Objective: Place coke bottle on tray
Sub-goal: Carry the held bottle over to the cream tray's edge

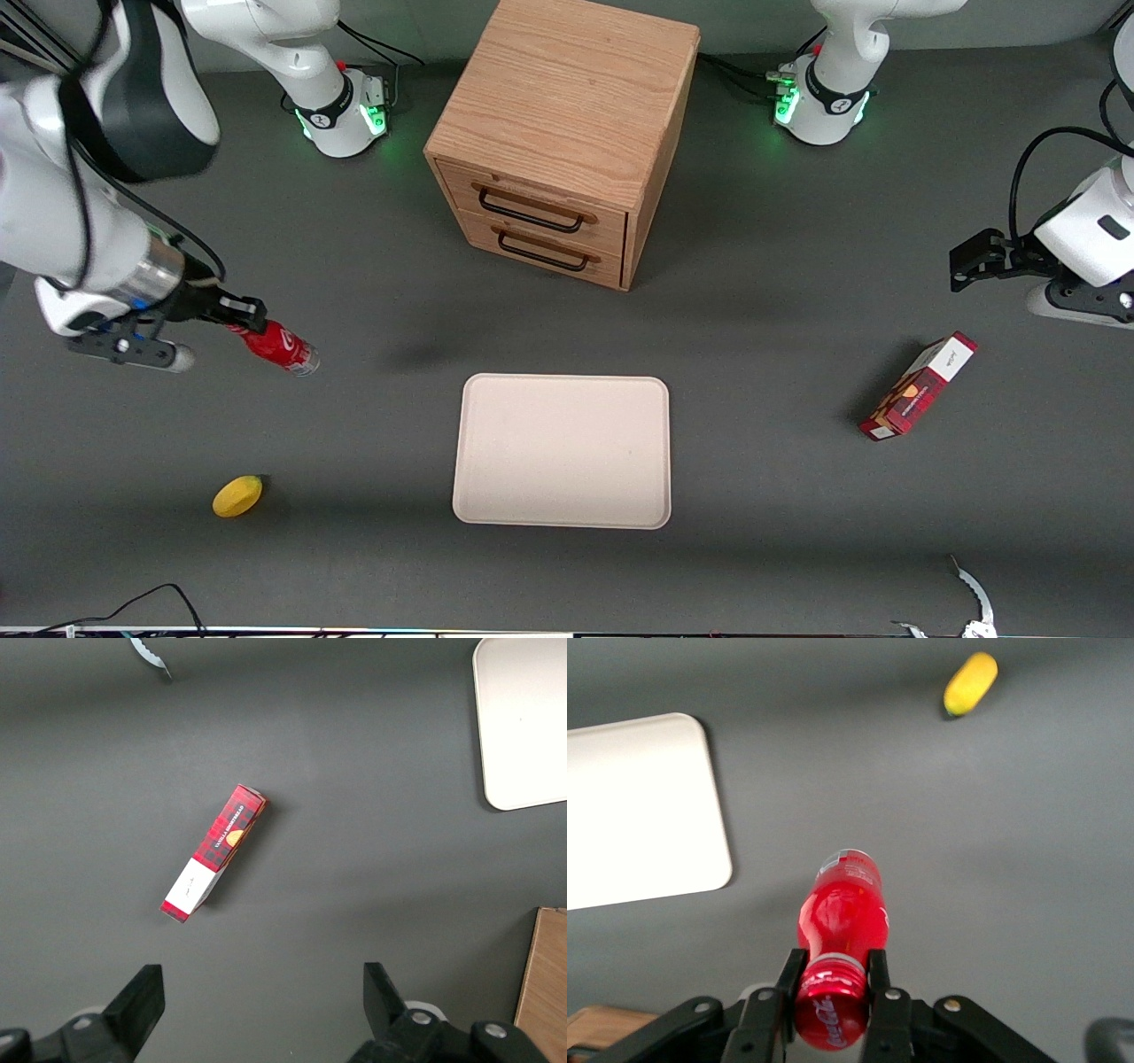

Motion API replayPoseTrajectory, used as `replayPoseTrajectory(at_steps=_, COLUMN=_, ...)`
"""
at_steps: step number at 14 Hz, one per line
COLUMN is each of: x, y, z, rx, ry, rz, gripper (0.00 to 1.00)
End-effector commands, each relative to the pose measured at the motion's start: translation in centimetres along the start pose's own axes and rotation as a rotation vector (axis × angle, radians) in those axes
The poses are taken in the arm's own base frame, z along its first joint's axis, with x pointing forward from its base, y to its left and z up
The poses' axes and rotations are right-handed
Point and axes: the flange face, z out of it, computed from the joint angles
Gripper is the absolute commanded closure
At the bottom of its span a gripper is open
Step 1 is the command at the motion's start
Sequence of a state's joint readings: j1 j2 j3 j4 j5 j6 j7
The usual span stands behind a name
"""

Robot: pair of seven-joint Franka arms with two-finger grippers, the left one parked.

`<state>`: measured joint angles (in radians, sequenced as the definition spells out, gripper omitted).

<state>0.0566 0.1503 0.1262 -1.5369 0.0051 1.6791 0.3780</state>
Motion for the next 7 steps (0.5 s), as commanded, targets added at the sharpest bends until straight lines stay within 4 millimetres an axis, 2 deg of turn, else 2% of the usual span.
replayPoseTrajectory(at_steps=1, x=3.3, y=-4.7, z=-2.8, rx=0.044, ry=-0.05, rz=0.051, gripper=1.0)
replayPoseTrajectory(at_steps=3, x=5.0, y=-7.9, z=-2.5, rx=0.067, ry=-0.057, rz=0.149, gripper=1.0)
replayPoseTrajectory(at_steps=6, x=7.6, y=-12.2, z=2.7, rx=0.108, ry=-0.02, rz=0.268, gripper=1.0)
replayPoseTrajectory(at_steps=7, x=8.5, y=-13.7, z=5.4, rx=0.125, ry=-0.014, rz=0.321, gripper=1.0)
